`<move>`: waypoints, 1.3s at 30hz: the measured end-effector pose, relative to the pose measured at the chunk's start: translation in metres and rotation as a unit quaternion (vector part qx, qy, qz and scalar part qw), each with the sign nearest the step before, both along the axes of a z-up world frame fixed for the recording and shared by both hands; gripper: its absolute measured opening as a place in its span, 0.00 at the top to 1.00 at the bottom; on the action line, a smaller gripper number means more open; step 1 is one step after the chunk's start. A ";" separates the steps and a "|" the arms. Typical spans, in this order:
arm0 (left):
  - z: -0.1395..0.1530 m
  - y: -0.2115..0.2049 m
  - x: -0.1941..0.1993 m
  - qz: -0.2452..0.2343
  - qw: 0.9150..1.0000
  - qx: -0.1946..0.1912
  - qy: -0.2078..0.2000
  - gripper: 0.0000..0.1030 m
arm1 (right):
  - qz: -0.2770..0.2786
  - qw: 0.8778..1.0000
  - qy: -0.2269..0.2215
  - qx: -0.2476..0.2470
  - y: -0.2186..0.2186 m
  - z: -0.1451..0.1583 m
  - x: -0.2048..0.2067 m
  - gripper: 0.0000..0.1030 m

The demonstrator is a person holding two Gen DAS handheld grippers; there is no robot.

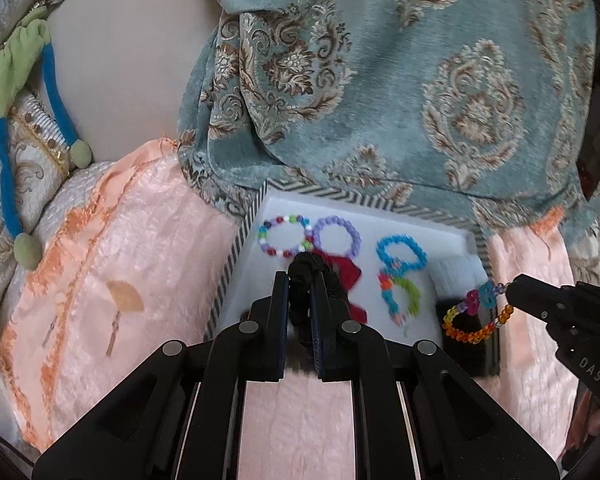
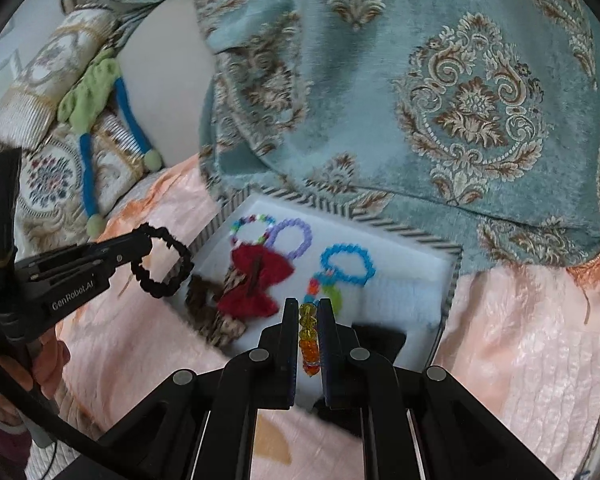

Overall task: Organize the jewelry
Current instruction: 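Carry the scrunchie and rainbow bracelet into the tray and release both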

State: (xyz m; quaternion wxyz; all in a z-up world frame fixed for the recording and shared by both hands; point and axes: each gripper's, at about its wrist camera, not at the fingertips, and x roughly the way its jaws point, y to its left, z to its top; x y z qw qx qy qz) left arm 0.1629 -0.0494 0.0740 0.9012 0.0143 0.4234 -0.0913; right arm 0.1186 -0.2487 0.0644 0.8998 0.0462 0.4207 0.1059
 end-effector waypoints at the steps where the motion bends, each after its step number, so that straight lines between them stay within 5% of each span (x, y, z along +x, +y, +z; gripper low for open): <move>1: -0.002 -0.001 0.009 0.003 1.000 0.000 0.001 0.91 | -0.004 1.000 0.000 -0.001 -0.002 -0.002 0.008 0.92; 16: -0.070 0.010 0.112 0.065 0.997 0.017 0.045 0.91 | -0.088 0.996 0.026 0.004 -0.058 -0.055 0.111 0.92; 23: -0.106 0.025 0.116 0.075 0.994 0.016 0.076 0.91 | -0.122 0.991 0.053 -0.029 -0.080 -0.093 0.118 0.92; 31: -0.112 0.022 0.111 0.072 0.994 0.022 0.073 0.91 | -0.133 0.988 0.064 -0.043 -0.087 -0.102 0.115 0.92; 34: -0.112 0.022 0.109 0.069 0.995 0.020 0.075 0.88 | -0.127 0.988 0.071 -0.047 -0.083 -0.102 0.112 0.86; 39: -0.110 0.018 0.101 0.062 0.995 0.014 0.076 0.65 | -0.119 0.990 0.066 -0.039 -0.068 -0.096 0.101 0.76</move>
